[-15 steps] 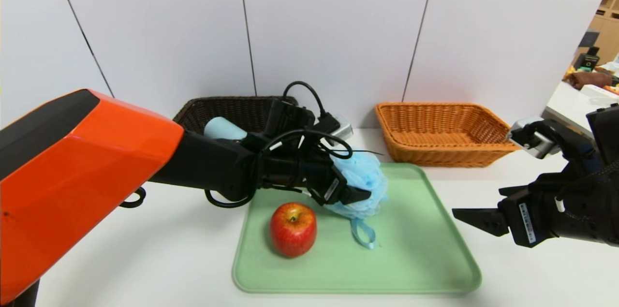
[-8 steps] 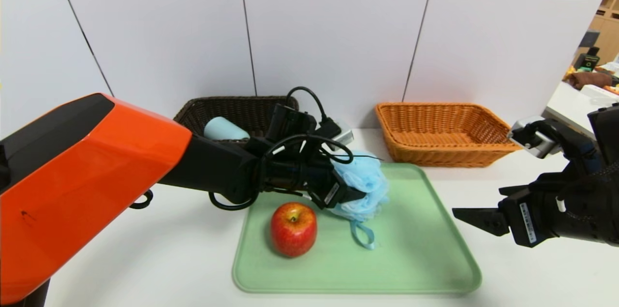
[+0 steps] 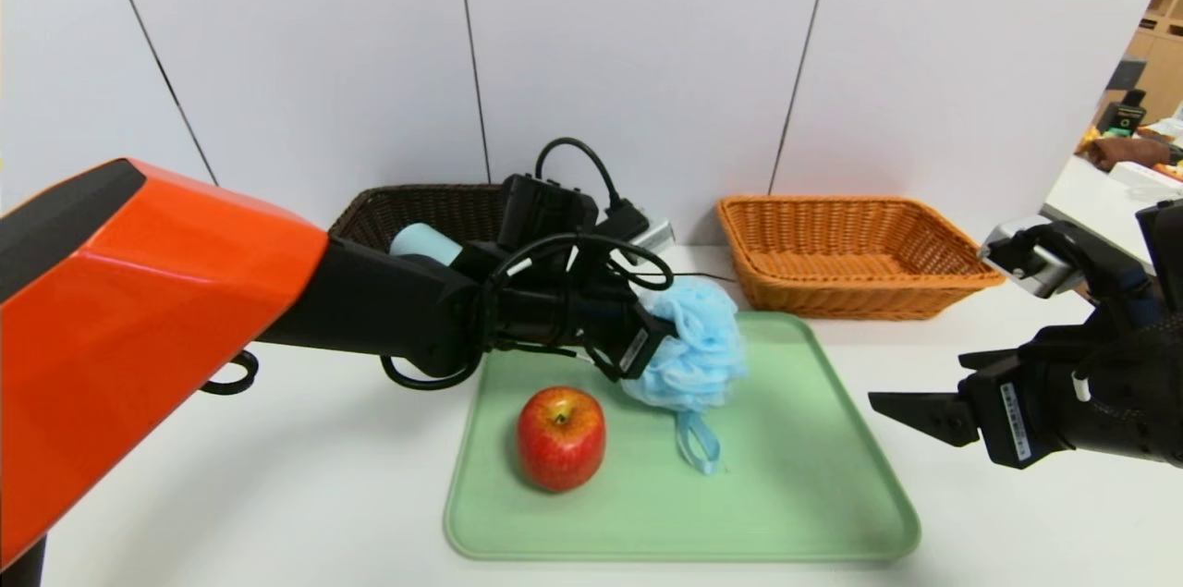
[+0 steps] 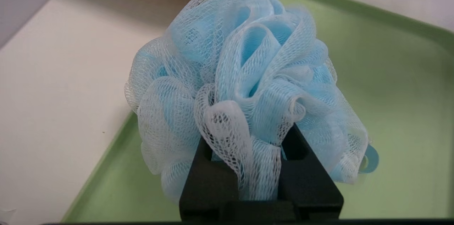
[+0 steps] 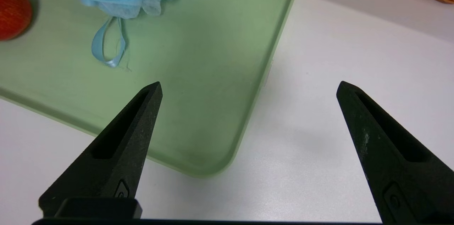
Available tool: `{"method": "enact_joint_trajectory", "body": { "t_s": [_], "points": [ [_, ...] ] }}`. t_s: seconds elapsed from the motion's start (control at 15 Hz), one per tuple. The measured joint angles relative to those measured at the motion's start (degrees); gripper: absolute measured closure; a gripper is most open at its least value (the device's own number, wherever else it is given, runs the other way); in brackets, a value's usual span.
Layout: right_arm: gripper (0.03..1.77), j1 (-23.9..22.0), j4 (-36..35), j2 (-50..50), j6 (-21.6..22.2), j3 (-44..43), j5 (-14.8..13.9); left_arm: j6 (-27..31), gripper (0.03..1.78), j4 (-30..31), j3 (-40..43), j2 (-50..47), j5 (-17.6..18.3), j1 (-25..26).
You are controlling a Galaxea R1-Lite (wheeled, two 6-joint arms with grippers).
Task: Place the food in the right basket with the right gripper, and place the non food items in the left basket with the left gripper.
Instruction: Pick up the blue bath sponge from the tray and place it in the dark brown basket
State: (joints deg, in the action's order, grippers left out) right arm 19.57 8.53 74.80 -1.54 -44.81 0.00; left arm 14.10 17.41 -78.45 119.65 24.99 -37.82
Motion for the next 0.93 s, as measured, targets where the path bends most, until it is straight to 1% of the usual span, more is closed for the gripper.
{"method": "enact_joint_trajectory", "body": {
  "t_s": [0.4, 0.53, 0.67, 0.87, 0.93],
  "points": [
    [0.11, -0.09, 0.01, -0.90, -0.09, 0.06, 0.18, -0.11, 1.55, -0.62, -1.12, -5.73, -2.67, 0.15],
    [0.11, -0.09, 0.11, -1.45, -0.15, 0.13, 0.30, -0.13, 1.55, -1.78, -2.19, -7.80, -4.05, 1.05],
    [0.11, -0.09, 0.20, -1.95, -0.20, 0.20, 0.30, -0.16, 1.55, -2.58, -3.30, -9.87, -4.62, 2.95],
    [0.11, -0.05, 0.22, -2.58, -0.20, 0.24, 0.38, -0.41, 1.57, -2.85, -4.38, -12.68, -4.85, 7.61],
    [0.11, -0.05, 0.20, -2.73, -0.26, 0.24, 0.49, -0.46, 1.57, -3.19, -4.57, -13.51, -5.51, 9.57]
  ]
}}
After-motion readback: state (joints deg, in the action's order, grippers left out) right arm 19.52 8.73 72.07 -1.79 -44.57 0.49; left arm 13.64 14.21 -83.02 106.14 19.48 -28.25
